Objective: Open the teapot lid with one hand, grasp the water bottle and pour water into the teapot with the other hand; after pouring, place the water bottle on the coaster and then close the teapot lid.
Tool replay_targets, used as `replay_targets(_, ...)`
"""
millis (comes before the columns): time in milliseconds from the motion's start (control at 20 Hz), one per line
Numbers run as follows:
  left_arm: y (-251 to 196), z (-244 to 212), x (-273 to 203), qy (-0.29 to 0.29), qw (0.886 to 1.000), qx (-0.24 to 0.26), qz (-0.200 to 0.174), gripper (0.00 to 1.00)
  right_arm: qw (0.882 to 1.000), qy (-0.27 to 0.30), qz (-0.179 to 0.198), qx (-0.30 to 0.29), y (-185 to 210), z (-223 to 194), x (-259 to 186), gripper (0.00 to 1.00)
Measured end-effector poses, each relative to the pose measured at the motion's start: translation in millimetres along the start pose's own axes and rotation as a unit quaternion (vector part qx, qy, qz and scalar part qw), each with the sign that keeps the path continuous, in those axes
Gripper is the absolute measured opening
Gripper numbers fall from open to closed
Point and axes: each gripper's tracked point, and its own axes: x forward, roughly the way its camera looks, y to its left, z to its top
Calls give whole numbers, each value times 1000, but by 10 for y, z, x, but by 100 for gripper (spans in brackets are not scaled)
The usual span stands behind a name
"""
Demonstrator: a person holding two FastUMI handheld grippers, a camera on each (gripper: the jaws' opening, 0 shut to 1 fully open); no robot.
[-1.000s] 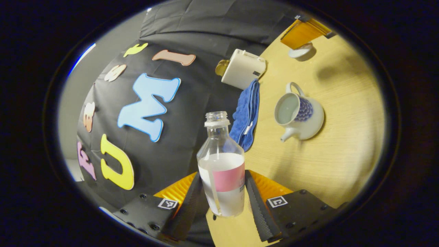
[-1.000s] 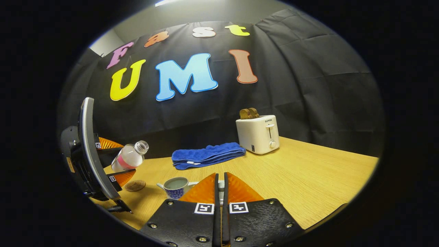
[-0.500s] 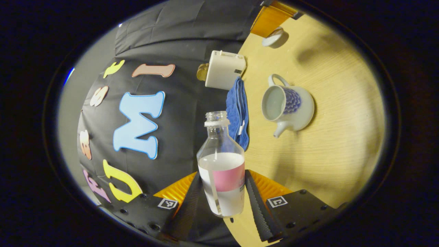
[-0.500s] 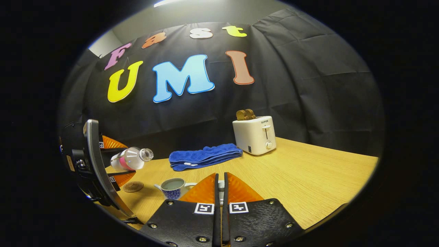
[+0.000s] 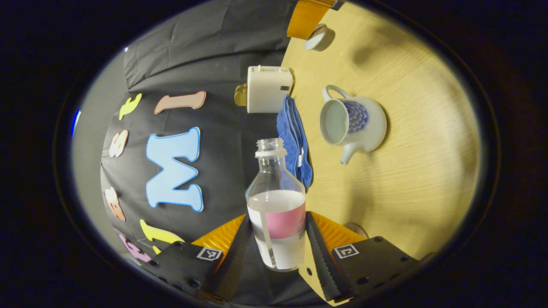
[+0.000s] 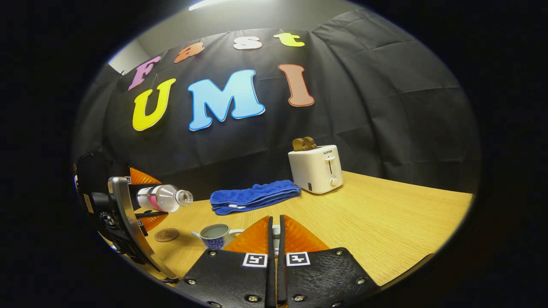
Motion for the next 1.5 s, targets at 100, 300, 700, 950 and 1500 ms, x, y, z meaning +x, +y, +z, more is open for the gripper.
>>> replay_targets(100,14,11,-17,0,1000,19,1,86,1000,0,0,0,-1,3,-1,2)
replay_targets(300,35,13,-20,-1,999,52,-4,86,1000,-3,-3,4,-30,20,-4,2)
replay_targets(700,51,35,-36,-1,992,123,-9,86,1000,-4,-6,9,-54,27,-12,2)
replay_targets(950,76,24,-17,-1,988,152,-9,86,1000,-3,-8,10,-67,32,-11,2)
replay_targets(1500,94,50,2,2,982,186,-18,86,1000,-3,-6,15,-64,24,-13,2)
